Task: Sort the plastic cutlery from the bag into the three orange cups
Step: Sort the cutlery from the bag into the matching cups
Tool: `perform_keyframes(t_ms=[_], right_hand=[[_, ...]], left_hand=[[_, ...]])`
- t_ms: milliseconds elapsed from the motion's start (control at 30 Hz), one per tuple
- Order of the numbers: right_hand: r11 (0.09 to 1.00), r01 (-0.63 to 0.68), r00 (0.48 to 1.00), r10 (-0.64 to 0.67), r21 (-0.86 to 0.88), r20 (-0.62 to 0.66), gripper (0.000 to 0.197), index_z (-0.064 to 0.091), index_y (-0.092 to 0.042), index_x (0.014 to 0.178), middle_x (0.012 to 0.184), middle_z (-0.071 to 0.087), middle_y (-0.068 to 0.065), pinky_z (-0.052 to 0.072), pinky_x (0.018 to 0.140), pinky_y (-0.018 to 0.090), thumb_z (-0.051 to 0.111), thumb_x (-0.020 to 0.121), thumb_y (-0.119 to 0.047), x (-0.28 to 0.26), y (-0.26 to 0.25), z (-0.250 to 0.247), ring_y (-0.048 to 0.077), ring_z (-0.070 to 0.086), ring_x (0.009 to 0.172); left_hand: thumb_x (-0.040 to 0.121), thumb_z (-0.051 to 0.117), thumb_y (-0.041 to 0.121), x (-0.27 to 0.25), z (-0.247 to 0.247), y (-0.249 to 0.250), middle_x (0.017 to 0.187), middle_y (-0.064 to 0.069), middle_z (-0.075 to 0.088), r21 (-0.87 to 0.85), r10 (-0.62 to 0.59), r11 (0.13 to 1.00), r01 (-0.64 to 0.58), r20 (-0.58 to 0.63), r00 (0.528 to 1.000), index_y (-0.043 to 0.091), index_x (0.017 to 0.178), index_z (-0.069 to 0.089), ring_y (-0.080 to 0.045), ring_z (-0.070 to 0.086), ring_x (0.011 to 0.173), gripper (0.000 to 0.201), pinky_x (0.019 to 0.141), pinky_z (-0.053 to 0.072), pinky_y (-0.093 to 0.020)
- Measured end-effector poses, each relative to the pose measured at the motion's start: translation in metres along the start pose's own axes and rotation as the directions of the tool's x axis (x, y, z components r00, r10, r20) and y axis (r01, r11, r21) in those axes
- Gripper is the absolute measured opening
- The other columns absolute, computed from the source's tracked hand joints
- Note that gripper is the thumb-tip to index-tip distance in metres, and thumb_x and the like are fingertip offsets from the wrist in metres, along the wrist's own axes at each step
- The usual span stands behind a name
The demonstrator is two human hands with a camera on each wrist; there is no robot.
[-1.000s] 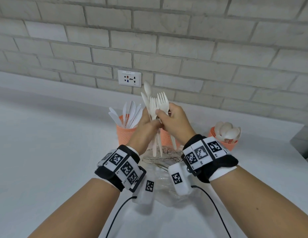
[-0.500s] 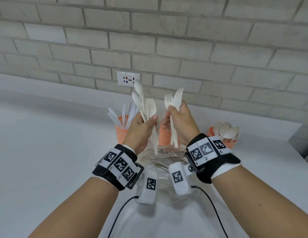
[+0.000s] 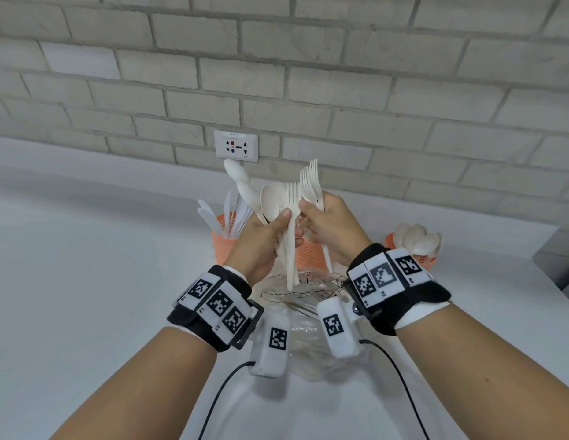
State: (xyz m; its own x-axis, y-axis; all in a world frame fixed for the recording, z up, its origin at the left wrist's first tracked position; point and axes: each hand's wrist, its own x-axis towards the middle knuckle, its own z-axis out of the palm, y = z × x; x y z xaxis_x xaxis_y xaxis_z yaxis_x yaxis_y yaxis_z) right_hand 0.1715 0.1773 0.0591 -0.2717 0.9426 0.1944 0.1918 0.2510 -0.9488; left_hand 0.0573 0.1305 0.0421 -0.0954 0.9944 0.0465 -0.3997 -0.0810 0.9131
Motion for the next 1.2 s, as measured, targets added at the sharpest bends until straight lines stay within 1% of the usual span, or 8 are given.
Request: perform_keyframes(t_ms=[67,200,433,633,767,867,1033,1200], right_hand=[[0.998,-0.041,0.998,0.044,0.055,-0.04,0.02,0.052,-0.006,0.102,0.067,0.051,0.007,0.038,0.042,0.022,0.035,0.098,-0.015,0.001,-0.002,-0.001,0.011,0.046,0.048],[0.911,-0.012,0.961,0.125,0.412,-0.248,0.019,0.037,-0.009,0.114,0.087,0.061,0.014,0.059,0.068,0.037,0.025,0.099,-0.008,0.015,-0.015,-0.025,0.023,0.066,0.07],[0.836,0.133,0.869,0.16,0.533,-0.468,0.029,0.036,-0.01,0.108,0.08,0.046,0.005,0.044,0.057,0.025,0.04,0.087,0.009,0.066,-0.005,-0.056,0.013,0.045,0.059],[0.968,-0.026,0.962,0.092,0.251,-0.257,0.025,0.043,-0.018,0.086,0.083,0.048,0.004,0.044,0.066,0.025,0.041,0.084,0.006,0.067,0.034,-0.031,0.017,0.048,0.069],[0.983,-0.031,0.971,0.073,0.179,-0.229,0.029,0.042,-0.015,0.109,0.093,0.051,0.0,0.047,0.072,0.03,0.058,0.088,-0.026,0.061,0.05,-0.029,0.015,0.056,0.073],[1.0,-0.014,0.958,0.017,0.013,-0.285,0.056,0.031,-0.007,0.137,0.114,0.052,0.006,0.045,0.088,0.034,0.046,0.094,-0.04,0.062,0.045,-0.029,0.012,0.06,0.088],[0.965,0.074,0.985,-0.11,-0.252,-0.134,0.015,0.037,-0.008,0.1,0.088,0.061,0.006,0.042,0.068,0.029,0.037,0.098,-0.023,0.062,0.043,-0.034,0.012,0.053,0.067],[0.971,0.164,0.985,-0.171,-0.174,-0.025,0.01,0.033,-0.01,0.098,0.084,0.057,-0.002,0.049,0.08,0.036,0.039,0.098,-0.019,0.06,0.043,-0.038,0.023,0.065,0.089]], left_hand=[[0.096,0.047,0.012,0.003,0.001,0.001,0.052,0.002,0.063,-0.027,-0.011,1.0,0.01,-0.029,1.0,0.006,0.088,0.057,-0.013,0.063,0.058,0.014,0.067,0.057,-0.03],[0.096,0.048,0.013,0.01,-0.007,0.003,0.051,0.002,0.057,-0.028,-0.021,0.999,0.018,-0.098,0.995,0.007,0.09,0.053,-0.011,0.063,0.052,0.01,0.063,0.059,-0.031],[0.095,0.05,0.013,0.013,-0.016,0.009,0.065,-0.002,0.047,-0.05,-0.013,0.999,0.008,-0.09,0.996,0.007,0.09,0.053,-0.012,0.055,0.05,0.009,0.057,0.053,-0.027],[0.095,0.049,0.012,0.013,-0.017,0.009,0.064,-0.001,0.048,-0.032,-0.005,0.999,0.003,-0.058,0.998,0.007,0.088,0.054,-0.01,0.053,0.049,0.01,0.057,0.054,-0.026],[0.094,0.049,0.012,0.014,-0.017,0.006,0.065,-0.001,0.049,-0.012,-0.014,1.0,0.013,-0.035,0.999,0.008,0.09,0.057,-0.011,0.054,0.051,0.01,0.058,0.054,-0.027],[0.095,0.048,0.013,0.014,-0.016,0.003,0.066,0.0,0.051,0.018,-0.033,0.999,0.033,-0.011,0.999,0.009,0.096,0.058,-0.011,0.056,0.053,0.01,0.06,0.055,-0.027],[0.095,0.047,0.014,0.011,-0.009,0.004,0.06,0.005,0.055,0.074,-0.044,0.996,0.041,0.049,0.998,0.009,0.092,0.058,-0.01,0.056,0.055,0.012,0.06,0.054,-0.025],[0.096,0.047,0.014,0.009,-0.008,0.007,0.059,0.005,0.056,0.084,-0.038,0.996,0.033,0.059,0.998,0.01,0.09,0.058,-0.01,0.057,0.055,0.013,0.06,0.053,-0.024]])
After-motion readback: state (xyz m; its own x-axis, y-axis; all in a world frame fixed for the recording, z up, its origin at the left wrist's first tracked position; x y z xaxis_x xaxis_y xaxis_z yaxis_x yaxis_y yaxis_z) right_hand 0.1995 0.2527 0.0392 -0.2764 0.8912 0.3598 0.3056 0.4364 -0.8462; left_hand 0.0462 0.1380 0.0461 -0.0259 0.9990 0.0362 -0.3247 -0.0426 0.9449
